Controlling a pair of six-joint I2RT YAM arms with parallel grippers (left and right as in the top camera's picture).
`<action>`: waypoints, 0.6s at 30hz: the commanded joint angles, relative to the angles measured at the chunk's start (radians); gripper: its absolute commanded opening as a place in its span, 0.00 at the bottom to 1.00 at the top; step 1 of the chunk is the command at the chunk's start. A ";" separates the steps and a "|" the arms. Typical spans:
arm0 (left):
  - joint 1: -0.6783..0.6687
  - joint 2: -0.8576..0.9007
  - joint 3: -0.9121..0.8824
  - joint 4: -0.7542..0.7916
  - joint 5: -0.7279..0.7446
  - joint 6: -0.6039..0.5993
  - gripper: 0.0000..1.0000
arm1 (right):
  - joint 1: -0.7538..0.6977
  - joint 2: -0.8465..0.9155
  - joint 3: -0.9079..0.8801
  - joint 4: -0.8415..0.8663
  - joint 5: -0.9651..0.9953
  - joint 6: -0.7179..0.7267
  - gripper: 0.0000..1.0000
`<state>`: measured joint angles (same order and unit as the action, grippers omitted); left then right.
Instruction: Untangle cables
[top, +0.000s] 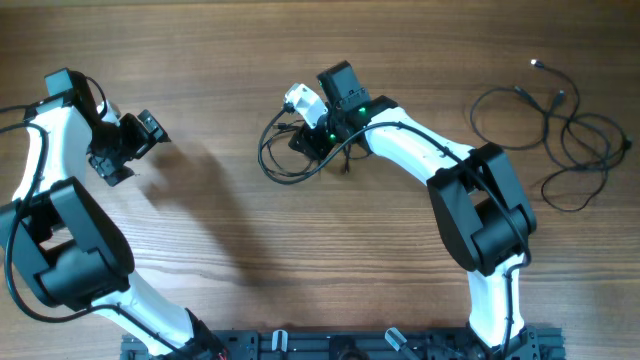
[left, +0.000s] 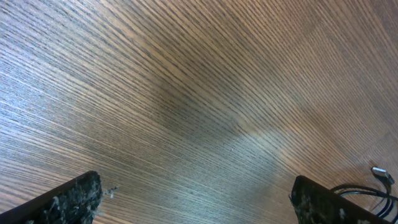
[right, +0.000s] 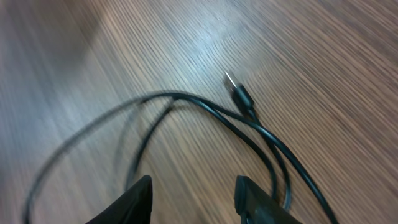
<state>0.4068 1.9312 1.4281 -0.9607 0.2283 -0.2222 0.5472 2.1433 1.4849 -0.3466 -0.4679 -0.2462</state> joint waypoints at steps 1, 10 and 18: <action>0.001 -0.020 0.006 0.002 -0.010 -0.002 1.00 | 0.000 0.026 -0.007 0.061 -0.184 0.234 0.52; 0.001 -0.020 0.006 0.002 -0.010 -0.002 1.00 | 0.172 0.026 -0.007 0.096 -0.037 0.402 0.72; 0.001 -0.020 0.006 0.002 -0.010 -0.002 1.00 | 0.301 0.026 -0.007 0.018 0.397 0.235 0.54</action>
<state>0.4068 1.9312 1.4281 -0.9607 0.2287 -0.2222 0.8364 2.1433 1.4830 -0.2840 -0.2829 0.0727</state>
